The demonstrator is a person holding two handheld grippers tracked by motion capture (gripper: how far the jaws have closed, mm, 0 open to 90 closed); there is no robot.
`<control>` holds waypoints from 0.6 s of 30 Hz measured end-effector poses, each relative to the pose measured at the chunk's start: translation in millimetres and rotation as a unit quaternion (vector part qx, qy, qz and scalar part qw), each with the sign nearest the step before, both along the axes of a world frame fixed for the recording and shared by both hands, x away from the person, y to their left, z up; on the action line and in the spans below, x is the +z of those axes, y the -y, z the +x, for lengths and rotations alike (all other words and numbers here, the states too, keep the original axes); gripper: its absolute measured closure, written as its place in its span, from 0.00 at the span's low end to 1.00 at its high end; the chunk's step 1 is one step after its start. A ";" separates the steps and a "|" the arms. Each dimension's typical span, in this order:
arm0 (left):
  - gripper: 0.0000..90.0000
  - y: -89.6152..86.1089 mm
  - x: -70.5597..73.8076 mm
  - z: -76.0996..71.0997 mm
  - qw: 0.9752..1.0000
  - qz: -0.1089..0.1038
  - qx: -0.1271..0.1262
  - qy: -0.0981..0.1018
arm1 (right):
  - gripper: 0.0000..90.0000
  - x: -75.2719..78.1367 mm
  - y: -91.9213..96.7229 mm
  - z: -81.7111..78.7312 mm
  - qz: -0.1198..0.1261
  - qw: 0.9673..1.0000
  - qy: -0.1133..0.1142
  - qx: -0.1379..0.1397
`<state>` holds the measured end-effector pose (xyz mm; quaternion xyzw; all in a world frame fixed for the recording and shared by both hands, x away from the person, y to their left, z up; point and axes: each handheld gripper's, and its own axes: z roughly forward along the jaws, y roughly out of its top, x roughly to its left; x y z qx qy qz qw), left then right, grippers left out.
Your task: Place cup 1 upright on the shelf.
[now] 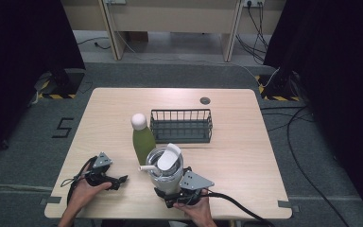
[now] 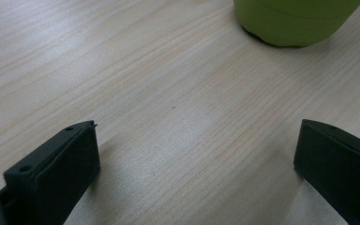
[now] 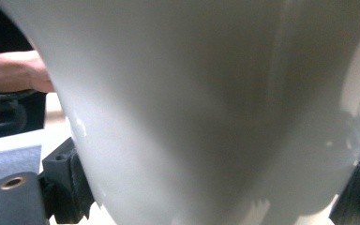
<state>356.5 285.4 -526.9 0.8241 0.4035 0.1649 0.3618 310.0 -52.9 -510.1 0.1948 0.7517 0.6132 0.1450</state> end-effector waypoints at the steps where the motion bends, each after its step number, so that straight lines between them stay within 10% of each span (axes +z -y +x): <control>1: 0.00 0.0 0.0 0.0 1.000 0.000 0.000 0.000 | 0.13 3.1 1.3 1.0 0.001 1.000 0.004 0.001; 18: 0.00 0.0 0.0 0.0 1.000 0.000 0.000 0.000 | 0.13 27.1 22.0 22.6 0.002 0.999 0.014 -0.043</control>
